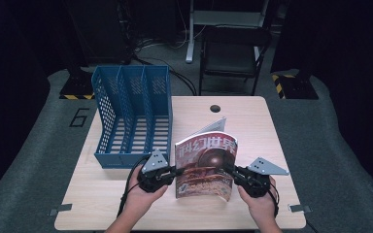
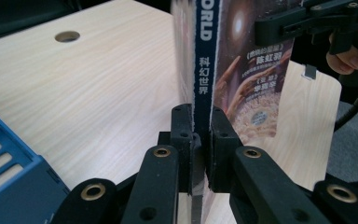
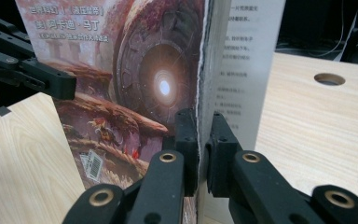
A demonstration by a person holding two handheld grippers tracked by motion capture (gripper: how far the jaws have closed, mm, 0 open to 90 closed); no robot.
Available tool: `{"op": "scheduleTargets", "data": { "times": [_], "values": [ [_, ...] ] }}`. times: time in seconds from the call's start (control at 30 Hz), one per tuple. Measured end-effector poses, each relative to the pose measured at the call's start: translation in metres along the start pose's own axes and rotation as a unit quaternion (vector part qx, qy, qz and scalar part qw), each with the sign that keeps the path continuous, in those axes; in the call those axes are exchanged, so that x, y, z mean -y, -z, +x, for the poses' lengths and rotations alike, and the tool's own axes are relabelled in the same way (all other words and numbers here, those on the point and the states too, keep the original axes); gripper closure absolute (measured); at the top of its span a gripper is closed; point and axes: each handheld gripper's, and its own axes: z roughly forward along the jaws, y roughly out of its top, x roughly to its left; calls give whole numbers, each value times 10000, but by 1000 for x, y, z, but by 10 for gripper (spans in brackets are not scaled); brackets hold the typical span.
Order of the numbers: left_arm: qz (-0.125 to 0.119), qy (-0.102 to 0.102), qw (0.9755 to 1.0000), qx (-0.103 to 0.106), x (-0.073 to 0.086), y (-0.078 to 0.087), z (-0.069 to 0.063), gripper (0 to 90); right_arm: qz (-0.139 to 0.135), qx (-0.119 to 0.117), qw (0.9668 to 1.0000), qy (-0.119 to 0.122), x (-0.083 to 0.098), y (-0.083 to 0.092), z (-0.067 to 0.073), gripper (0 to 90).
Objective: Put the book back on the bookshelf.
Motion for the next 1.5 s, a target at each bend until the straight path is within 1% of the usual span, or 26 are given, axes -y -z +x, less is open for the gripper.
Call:
{"op": "scheduleTargets", "data": {
  "times": [0.03,0.07,0.1,0.13,0.17,0.2,0.3,0.37,0.5,0.53,0.67,0.7,0.8,0.87,0.9,1.0,1.07,1.13,1.2,1.23,1.3,1.33,1.37,1.4,1.47,1.5],
  "values": [
    [31,-16,10000,-15,1,-1,0,838,9,4,10000,48,1,-1,-2,854],
    [-38,5,10000,-41,3,-2,-1,839,6,-14,10000,23,3,-2,-3,854],
    [-40,25,10000,-28,3,-2,-1,840,6,-9,10000,-34,4,-1,-2,854],
    [-25,-35,10000,-26,3,-2,-1,840,6,-15,10000,-22,4,-1,-3,854],
    [-46,46,10000,-28,4,-2,-2,840,4,-28,10000,-29,4,-1,-3,853],
    [-42,37,10000,-14,4,-2,-2,840,-16,-70,10000,-2,5,-1,-4,852],
    [-7,-6,10000,56,5,0,-2,840,-7,-153,9998,-138,7,0,-5,839],
    [-12,-19,10000,62,5,0,-3,840,-37,-198,9997,-130,8,1,-7,802],
    [2,17,9999,156,6,1,-3,839,29,-238,9992,-323,12,1,-12,709],
    [-4,-19,9999,148,7,1,-2,838,82,-260,9988,-397,14,1,-14,693],
    [-23,6,9997,232,8,1,-1,836,306,-356,9970,-623,22,-5,-22,660],
    [-24,4,9997,243,8,1,-1,835,372,-354,9968,-606,24,-6,-23,655],
    [-28,34,9996,278,8,1,-2,834,733,-335,9955,-507,31,-12,-25,636],
    [-3,29,9996,295,8,1,-1,833,931,-236,9946,-389,36,-16,-26,631],
    [17,30,9995,311,8,2,-1,833,1045,-205,9936,-384,38,-18,-26,628],
    [13,7,9995,304,8,2,0,832,1199,-157,9917,-428,43,-23,-26,623],
    [8,-5,9995,309,9,1,1,831,1192,-213,9915,-483,45,-24,-28,623],
    [55,77,9994,337,9,1,1,826,1283,-340,9893,-604,48,-25,-30,622],
    [73,55,9994,345,10,1,2,822,1541,-387,9855,-590,53,-27,-31,630],
    [75,117,9992,383,11,1,2,820,1641,-384,9843,-516,55,-28,-32,635],
    [92,87,9992,383,11,1,2,820,1813,-382,9815,-484,58,-31,-32,640],
    [96,71,9992,391,11,1,2,820,1858,-385,9806,-498,59,-32,-32,641],
    [96,79,9992,383,11,1,1,820,1849,-372,9810,-463,59,-32,-33,645],
    [115,24,9992,379,10,2,1,821,1860,-350,9807,-481,59,-32,-33,655],
    [101,2,9993,349,10,1,0,821,1833,-324,9812,-506,59,-33,-33,680],
    [104,11,9993,354,10,1,0,822,1880,-337,9801,-546,59,-32,-33,695]
  ]
}}
